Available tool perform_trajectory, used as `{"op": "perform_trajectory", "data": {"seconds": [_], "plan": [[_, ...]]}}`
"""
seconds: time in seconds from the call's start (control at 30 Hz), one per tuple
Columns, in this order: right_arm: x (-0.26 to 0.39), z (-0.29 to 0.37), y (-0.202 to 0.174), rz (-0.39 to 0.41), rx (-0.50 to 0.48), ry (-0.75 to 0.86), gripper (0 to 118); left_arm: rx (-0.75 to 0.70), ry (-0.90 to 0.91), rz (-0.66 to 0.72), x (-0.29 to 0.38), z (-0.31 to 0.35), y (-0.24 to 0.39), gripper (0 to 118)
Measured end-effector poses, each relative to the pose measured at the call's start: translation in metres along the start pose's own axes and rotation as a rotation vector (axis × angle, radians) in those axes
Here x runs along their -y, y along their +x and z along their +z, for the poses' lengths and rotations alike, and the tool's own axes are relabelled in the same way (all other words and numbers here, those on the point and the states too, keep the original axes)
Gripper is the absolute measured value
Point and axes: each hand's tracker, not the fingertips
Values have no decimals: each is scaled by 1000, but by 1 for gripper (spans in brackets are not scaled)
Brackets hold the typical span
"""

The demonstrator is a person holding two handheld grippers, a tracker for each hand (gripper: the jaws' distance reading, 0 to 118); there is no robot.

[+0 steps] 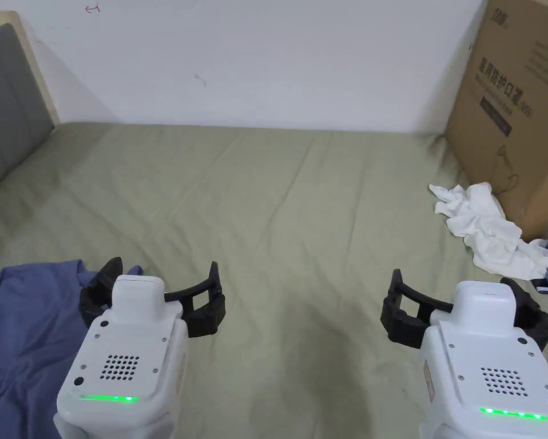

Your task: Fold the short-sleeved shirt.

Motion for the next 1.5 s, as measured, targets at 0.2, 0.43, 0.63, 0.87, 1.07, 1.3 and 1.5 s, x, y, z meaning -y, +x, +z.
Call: {"op": "perform_trajectory", "data": {"seconds": [0.2, 0.43, 0.63, 0.87, 1.07, 1.3, 1.5], "plan": [[-1, 0, 0, 16, -4, 6, 118, 3, 2, -14, -1, 0, 0, 118], [-13, 5, -14, 216, 64, 51, 118, 31, -35, 199, -10, -5, -7, 118], [-12, 14, -52, 858, 286, 288, 118, 223, -67, 1213, -1, -17, -50, 118], [-7, 18, -57, 952, 303, 358, 118, 163, -74, 1075, -7, -16, -47, 118], [-37, 17, -19, 225, 48, 106, 118, 55, 41, 154, -41, -4, -2, 118], [-33, 15, -1, -52, -37, 39, 118, 36, 8, -43, -24, 5, 17, 118], [-32, 15, -1, -35, -40, 33, 118, 28, 8, -33, -22, 6, 14, 118]]}}
